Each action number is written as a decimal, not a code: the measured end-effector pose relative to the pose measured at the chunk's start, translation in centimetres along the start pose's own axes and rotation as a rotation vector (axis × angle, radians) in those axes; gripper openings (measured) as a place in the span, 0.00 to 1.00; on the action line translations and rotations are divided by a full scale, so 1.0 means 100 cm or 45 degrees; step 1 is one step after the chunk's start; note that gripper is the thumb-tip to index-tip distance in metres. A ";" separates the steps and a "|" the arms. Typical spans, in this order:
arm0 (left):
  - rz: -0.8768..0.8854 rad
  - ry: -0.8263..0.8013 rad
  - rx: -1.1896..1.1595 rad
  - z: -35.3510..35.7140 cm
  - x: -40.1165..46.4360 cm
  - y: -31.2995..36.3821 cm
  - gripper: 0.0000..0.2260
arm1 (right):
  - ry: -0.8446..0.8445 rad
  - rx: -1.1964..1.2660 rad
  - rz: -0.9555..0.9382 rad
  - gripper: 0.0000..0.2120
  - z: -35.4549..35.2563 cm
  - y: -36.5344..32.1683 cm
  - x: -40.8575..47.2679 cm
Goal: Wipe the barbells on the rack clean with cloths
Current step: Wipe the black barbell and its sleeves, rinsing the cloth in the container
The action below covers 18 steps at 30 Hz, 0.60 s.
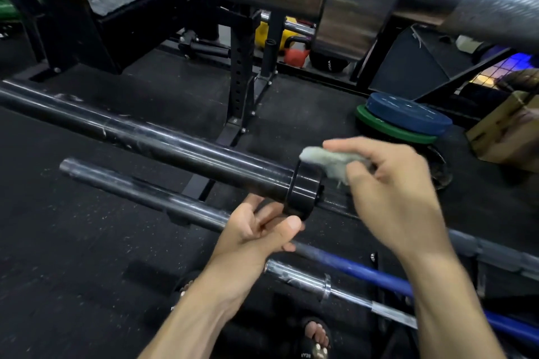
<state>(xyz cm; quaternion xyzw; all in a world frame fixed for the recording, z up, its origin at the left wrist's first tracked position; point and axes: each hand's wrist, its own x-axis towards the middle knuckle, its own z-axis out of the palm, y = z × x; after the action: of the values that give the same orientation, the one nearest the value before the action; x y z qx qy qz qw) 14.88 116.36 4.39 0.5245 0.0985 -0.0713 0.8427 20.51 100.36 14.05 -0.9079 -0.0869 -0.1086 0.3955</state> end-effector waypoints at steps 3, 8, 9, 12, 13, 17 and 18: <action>-0.014 0.015 -0.016 -0.001 -0.001 0.003 0.31 | 0.117 0.051 -0.116 0.23 -0.010 -0.010 -0.002; 0.014 0.185 0.084 0.008 0.002 0.001 0.31 | -0.230 0.000 -0.151 0.24 -0.005 -0.017 -0.014; 0.030 0.195 0.084 0.008 0.003 0.000 0.32 | -0.243 -0.011 -0.122 0.24 -0.004 -0.016 -0.012; 0.084 0.185 0.110 0.008 0.003 0.000 0.31 | -0.290 -0.075 -0.088 0.24 0.002 -0.007 -0.002; 0.091 0.177 0.115 0.009 0.003 0.000 0.31 | -0.325 -0.106 -0.071 0.24 0.005 -0.003 0.002; 0.091 0.129 0.096 0.004 0.002 -0.001 0.25 | -0.397 -0.147 -0.007 0.22 0.007 0.011 0.007; 0.082 0.108 0.078 0.002 0.002 0.000 0.22 | -0.352 -0.121 0.000 0.21 0.005 0.011 0.006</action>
<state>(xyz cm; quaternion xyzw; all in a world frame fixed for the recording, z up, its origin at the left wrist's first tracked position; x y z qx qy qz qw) 15.06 116.14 4.43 0.5555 0.1152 -0.0248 0.8231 21.47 100.05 13.09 -0.9319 -0.1352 0.0133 0.3362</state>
